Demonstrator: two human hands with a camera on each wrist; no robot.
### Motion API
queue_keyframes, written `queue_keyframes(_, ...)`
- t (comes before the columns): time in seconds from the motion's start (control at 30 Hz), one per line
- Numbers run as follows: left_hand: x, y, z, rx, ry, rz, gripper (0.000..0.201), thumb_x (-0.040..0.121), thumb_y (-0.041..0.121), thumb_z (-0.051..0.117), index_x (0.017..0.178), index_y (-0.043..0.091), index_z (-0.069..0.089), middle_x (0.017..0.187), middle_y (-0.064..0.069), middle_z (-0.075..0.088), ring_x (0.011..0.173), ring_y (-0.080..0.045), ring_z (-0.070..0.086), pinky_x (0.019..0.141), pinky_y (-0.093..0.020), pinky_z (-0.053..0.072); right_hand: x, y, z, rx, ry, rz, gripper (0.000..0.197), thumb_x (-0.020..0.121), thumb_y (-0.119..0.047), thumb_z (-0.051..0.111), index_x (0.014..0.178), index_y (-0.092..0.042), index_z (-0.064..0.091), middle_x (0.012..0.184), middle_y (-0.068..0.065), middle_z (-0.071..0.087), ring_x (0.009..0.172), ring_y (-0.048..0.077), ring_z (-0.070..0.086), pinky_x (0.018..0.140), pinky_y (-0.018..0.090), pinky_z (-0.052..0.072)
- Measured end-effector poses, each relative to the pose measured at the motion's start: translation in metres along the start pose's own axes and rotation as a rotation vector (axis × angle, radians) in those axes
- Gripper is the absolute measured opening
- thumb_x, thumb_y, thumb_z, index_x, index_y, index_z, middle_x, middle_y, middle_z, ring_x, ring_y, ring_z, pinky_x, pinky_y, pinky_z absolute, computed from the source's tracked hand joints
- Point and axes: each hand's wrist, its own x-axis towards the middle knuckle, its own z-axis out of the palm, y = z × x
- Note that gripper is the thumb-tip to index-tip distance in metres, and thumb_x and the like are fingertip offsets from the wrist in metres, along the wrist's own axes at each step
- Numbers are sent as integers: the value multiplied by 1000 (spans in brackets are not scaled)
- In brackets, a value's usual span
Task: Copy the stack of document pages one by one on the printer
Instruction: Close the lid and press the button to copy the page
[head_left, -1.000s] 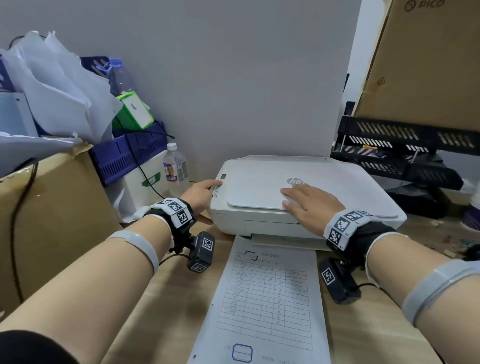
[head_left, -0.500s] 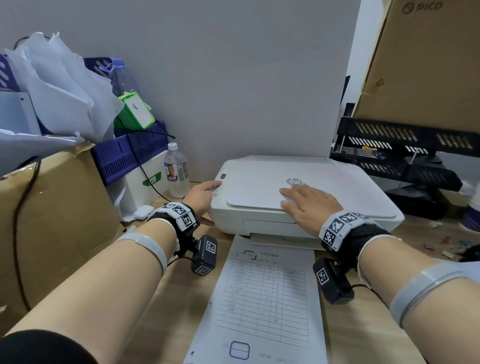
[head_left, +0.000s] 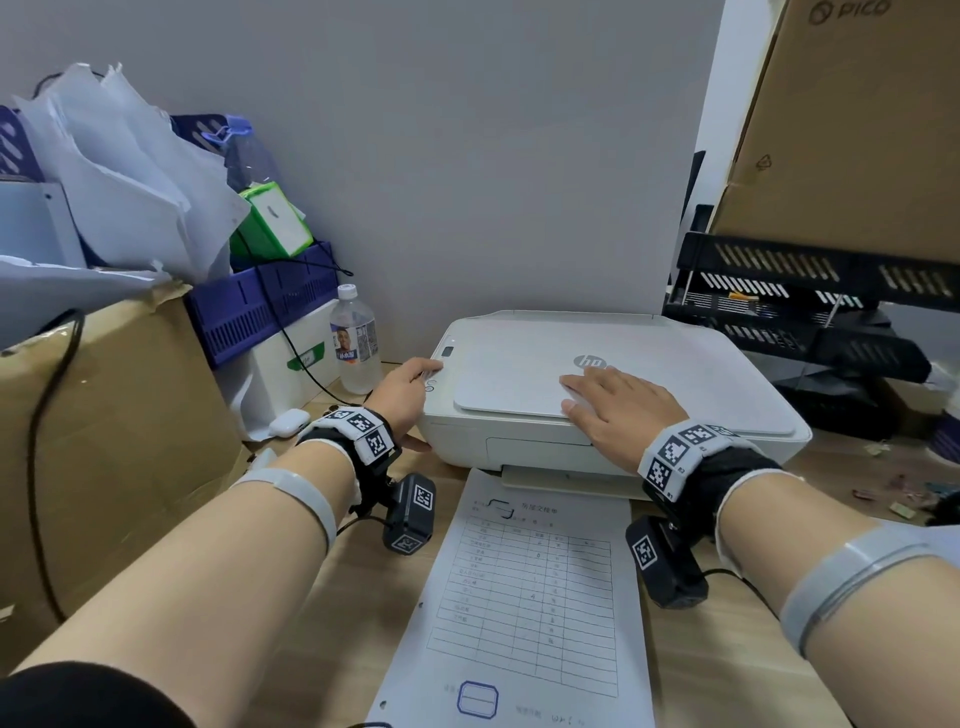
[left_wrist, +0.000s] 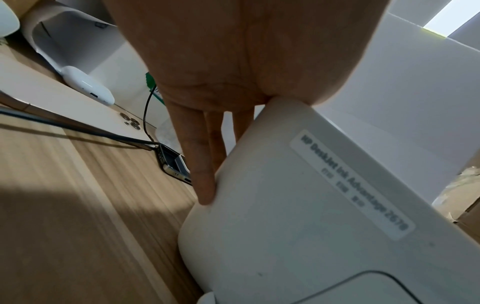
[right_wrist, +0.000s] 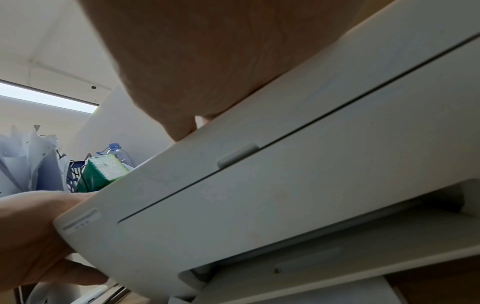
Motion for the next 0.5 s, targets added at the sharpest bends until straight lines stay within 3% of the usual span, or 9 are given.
queue_keyframes(0.23, -4, 1, 2, 14, 11, 15, 40, 101, 15, 28, 118, 35, 58, 138, -4, 45, 109, -42, 54, 61, -57, 60, 0, 0, 1, -3, 1, 4, 53, 100, -57, 17, 149, -40, 27, 160, -8, 26, 148, 16, 21, 120, 41, 17)
queue_keyframes(0.5, -15, 5, 2, -34, -20, 5, 46, 103, 26, 28, 144, 44, 37, 135, 6, 50, 109, -36, 60, 60, -46, 60, 0, 0, 1, -3, 5, 2, 53, 100, -57, 17, 150, -40, 27, 160, -7, 26, 148, 16, 21, 120, 41, 17)
